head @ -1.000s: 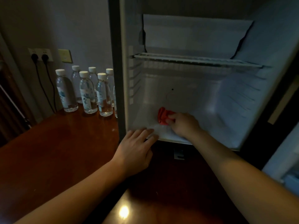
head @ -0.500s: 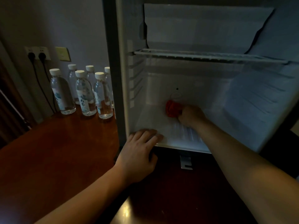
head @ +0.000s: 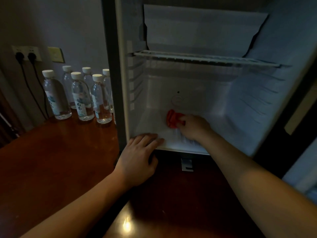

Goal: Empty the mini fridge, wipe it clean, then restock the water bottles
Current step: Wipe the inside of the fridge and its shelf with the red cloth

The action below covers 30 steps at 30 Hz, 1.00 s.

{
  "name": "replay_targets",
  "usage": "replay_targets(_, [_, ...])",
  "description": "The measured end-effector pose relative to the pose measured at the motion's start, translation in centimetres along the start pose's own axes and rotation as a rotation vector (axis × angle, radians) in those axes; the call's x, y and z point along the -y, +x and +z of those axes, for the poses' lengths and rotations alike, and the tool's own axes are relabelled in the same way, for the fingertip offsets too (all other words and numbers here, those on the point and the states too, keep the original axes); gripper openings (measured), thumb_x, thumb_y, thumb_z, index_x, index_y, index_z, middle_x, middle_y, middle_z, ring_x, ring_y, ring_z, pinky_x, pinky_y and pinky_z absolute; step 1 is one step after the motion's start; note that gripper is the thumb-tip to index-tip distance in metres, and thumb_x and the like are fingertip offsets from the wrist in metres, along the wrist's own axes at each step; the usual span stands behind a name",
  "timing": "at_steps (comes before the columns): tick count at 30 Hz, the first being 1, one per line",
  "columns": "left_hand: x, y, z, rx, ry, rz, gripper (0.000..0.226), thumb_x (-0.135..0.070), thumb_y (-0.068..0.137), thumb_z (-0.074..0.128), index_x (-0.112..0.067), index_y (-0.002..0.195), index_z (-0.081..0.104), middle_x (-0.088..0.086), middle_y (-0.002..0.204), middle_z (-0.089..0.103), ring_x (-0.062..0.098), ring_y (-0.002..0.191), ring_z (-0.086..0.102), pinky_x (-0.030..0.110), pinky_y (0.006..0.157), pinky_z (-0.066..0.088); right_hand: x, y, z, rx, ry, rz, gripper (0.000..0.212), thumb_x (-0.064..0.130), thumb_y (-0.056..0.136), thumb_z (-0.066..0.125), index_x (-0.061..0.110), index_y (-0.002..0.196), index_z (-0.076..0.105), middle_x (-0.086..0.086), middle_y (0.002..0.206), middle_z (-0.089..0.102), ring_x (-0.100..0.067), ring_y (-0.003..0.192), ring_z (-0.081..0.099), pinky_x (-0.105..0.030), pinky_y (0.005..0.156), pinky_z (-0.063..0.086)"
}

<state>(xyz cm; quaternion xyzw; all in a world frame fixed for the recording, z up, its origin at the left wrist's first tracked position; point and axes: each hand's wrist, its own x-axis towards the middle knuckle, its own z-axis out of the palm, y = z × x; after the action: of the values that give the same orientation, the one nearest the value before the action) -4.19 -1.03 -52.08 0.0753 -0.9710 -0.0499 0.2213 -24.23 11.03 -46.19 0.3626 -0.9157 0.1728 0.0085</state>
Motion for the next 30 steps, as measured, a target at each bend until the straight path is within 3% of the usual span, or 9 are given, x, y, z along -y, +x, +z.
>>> replay_targets(6, [0.2, 0.1, 0.2, -0.016, -0.006, 0.000, 0.054, -0.042, 0.092, 0.052, -0.039, 0.145, 0.041, -0.011, 0.151, 0.042, 0.013, 0.143, 0.032, 0.029, 0.113, 0.013, -0.1, 0.7, -0.3, -0.017, -0.017, 0.012, 0.033, 0.044, 0.095, 0.052, 0.034, 0.125, 0.064, -0.001, 0.126, 0.065, -0.025, 0.110, 0.061, -0.028, 0.082, 0.045])
replay_targets(12, [0.5, 0.2, 0.6, -0.037, -0.024, 0.007, 0.051, -0.054, 0.095, 0.032, -0.040, 0.143, 0.044, -0.012, 0.148, 0.046, 0.011, 0.141, 0.034, 0.030, 0.112, 0.016, -0.2, 2.5, -0.1, -0.007, -0.061, 0.054, 0.040, 0.034, 0.093, 0.052, 0.025, 0.131, 0.060, -0.011, 0.129, 0.062, -0.032, 0.112, 0.060, -0.032, 0.085, 0.046])
replay_targets(19, [0.8, 0.2, 1.1, -0.064, -0.008, 0.025, 0.046, -0.052, 0.098, 0.036, -0.039, 0.141, 0.046, -0.011, 0.145, 0.050, 0.012, 0.138, 0.040, 0.031, 0.111, 0.021, 0.1, 3.3, -0.3, -0.005, -0.051, 0.107, 0.033, 0.029, 0.092, 0.054, 0.009, 0.118, 0.063, -0.015, 0.118, 0.064, -0.033, 0.105, 0.061, -0.029, 0.076, 0.041])
replay_targets(25, [0.9, 0.2, 1.2, -0.083, 0.003, 0.044, 0.043, -0.047, 0.101, 0.032, -0.036, 0.139, 0.050, -0.008, 0.143, 0.053, 0.016, 0.135, 0.045, 0.031, 0.109, 0.025, 0.3, 2.6, 0.3, -0.012, -0.042, 0.081, 0.033, 0.030, 0.093, 0.050, 0.015, 0.120, 0.063, -0.013, 0.120, 0.065, -0.032, 0.104, 0.062, -0.027, 0.076, 0.042])
replay_targets(30, [1.0, 0.2, 1.3, -0.055, 0.011, 0.030, 0.047, -0.050, 0.102, 0.025, -0.039, 0.144, 0.043, -0.010, 0.148, 0.048, 0.014, 0.140, 0.039, 0.031, 0.111, 0.023, 0.4, 0.2, 0.1, -0.045, -0.057, 0.001, 0.033, 0.037, 0.097, 0.047, 0.026, 0.123, 0.064, -0.003, 0.122, 0.066, -0.025, 0.105, 0.062, -0.029, 0.079, 0.047])
